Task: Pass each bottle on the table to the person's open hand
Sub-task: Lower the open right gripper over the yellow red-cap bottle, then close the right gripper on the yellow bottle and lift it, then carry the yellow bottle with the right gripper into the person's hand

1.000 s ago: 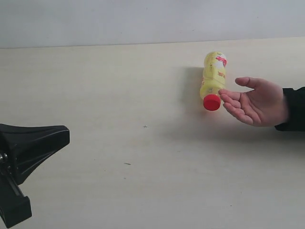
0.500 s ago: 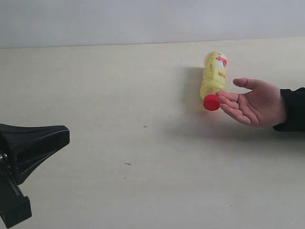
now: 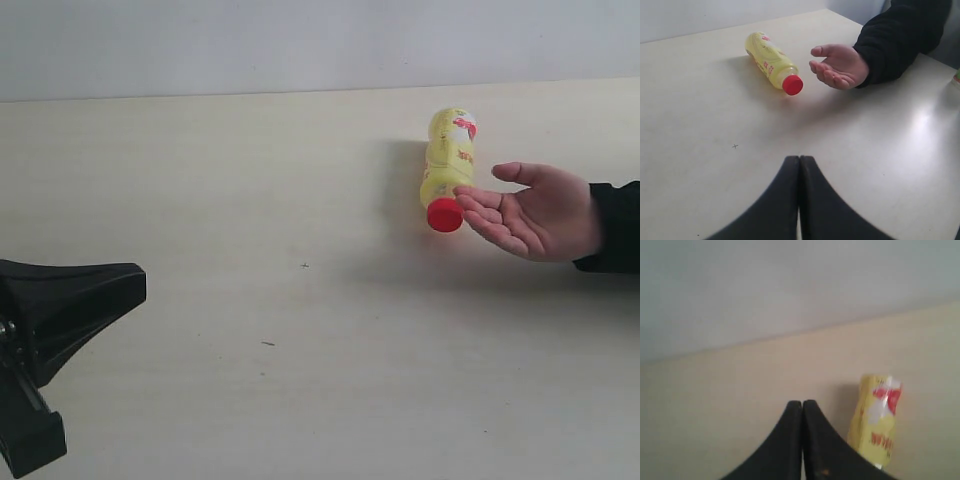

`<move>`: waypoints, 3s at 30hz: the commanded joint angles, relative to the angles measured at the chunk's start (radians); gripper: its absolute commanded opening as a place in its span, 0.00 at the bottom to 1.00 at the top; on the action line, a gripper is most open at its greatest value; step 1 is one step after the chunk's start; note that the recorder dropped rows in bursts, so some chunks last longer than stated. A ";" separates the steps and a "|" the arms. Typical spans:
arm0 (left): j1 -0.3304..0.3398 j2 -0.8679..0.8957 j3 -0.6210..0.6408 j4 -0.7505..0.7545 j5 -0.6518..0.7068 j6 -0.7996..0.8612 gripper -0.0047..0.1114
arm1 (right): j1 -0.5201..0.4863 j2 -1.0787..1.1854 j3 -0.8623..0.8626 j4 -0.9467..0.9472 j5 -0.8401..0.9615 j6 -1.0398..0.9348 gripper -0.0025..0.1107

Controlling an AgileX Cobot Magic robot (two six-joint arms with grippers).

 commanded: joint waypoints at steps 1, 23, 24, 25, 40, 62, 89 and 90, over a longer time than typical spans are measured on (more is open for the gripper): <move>0.004 -0.006 0.001 0.001 -0.013 0.000 0.04 | 0.013 0.303 -0.290 -0.181 0.384 0.150 0.02; 0.004 -0.006 0.001 0.001 -0.016 0.000 0.04 | 0.136 0.740 -0.638 -0.458 0.544 0.323 0.62; 0.004 -0.006 0.001 0.001 -0.016 0.000 0.04 | 0.136 0.746 -0.638 -0.460 0.544 0.320 0.69; 0.004 -0.006 0.001 0.001 -0.016 0.000 0.04 | 0.136 0.750 -0.638 -0.463 0.544 0.320 0.72; 0.004 -0.006 0.001 0.001 -0.016 0.000 0.04 | 0.136 0.834 -0.638 -0.497 0.520 0.355 0.73; 0.004 -0.006 0.001 0.001 -0.016 0.000 0.04 | 0.136 0.875 -0.641 -0.447 0.448 0.404 0.14; 0.004 -0.006 0.001 0.001 -0.016 0.000 0.04 | 0.159 0.413 -0.406 -0.548 0.544 0.271 0.02; 0.004 -0.006 0.001 0.001 -0.016 0.000 0.04 | 0.159 0.395 -0.367 -0.548 0.544 0.270 0.02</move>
